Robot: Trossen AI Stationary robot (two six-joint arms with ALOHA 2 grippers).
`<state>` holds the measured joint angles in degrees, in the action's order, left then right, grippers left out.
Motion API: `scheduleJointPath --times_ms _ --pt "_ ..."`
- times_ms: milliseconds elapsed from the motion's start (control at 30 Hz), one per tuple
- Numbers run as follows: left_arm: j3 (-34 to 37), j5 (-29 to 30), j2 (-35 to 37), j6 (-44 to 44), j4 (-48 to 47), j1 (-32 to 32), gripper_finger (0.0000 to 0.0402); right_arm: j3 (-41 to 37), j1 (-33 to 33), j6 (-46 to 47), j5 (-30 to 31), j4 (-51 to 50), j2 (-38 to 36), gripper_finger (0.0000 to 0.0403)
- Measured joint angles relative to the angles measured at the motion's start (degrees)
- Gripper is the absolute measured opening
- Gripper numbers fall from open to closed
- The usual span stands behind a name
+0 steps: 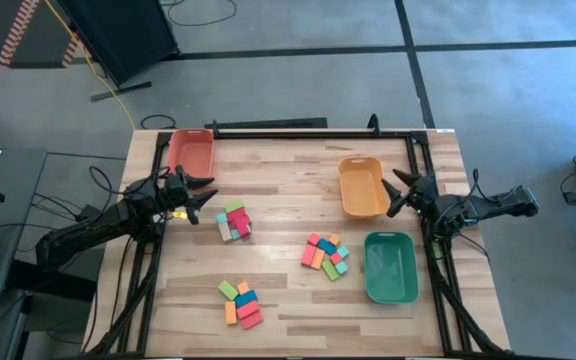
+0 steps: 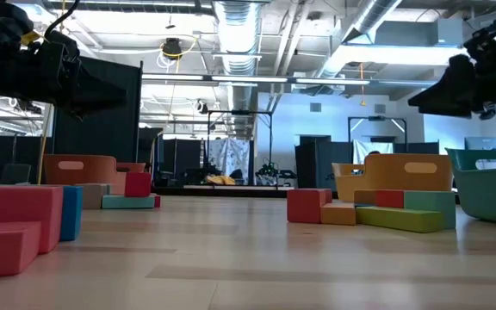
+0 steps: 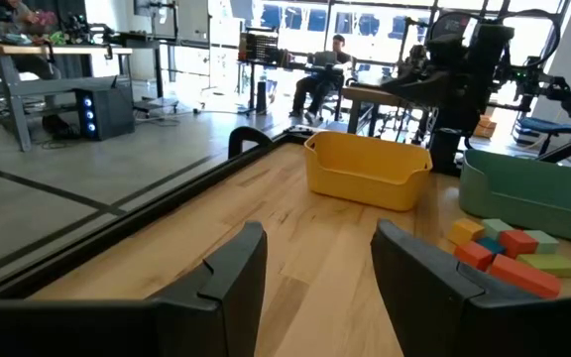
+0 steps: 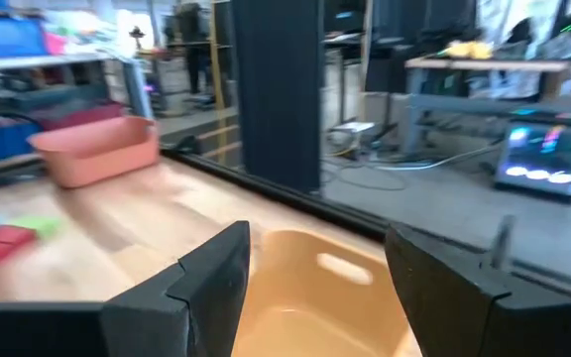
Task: Sort blocks by size
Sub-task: Put the top large rectangular orange block into the yellow bin
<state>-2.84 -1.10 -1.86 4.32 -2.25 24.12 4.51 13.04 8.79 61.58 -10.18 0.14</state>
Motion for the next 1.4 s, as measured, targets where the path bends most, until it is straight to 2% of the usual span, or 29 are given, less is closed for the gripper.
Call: scheduleJointPath --times_ms 233,467,600,767,900,1033,1267,1400 --pt "0.01 0.00 -0.01 0.00 0.01 0.00 0.0173 0.02 0.02 1.86 -4.86 0.73 0.00 0.0264" --pt "0.00 0.00 0.00 -0.01 0.00 0.00 0.0173 0.00 0.00 0.46 -11.06 6.37 0.00 0.0264" --pt "0.01 0.00 0.00 -0.01 0.00 0.00 0.0173 -0.01 -0.01 -2.75 -16.66 12.09 0.00 0.0264" --pt "0.01 0.00 0.01 -0.02 -0.01 0.00 0.0173 -0.02 -0.03 -9.03 -24.86 25.56 2.19 0.0264" --pt "0.01 0.00 0.00 -0.01 -0.01 0.00 0.0173 -0.02 -0.03 -13.81 -30.87 37.67 7.43 0.0264" --pt "-0.01 0.00 -0.01 0.00 0.01 0.00 0.0173 0.12 -0.13 -16.95 -33.12 46.94 14.70 0.0264" --pt "-0.01 0.00 0.00 0.00 -0.01 0.00 0.0173 7.64 -3.82 -18.12 -38.24 47.61 29.32 0.0264" --pt "0.01 0.00 0.01 0.00 0.01 0.00 0.0173 13.45 -6.50 -19.20 -42.16 43.23 37.14 0.0264"
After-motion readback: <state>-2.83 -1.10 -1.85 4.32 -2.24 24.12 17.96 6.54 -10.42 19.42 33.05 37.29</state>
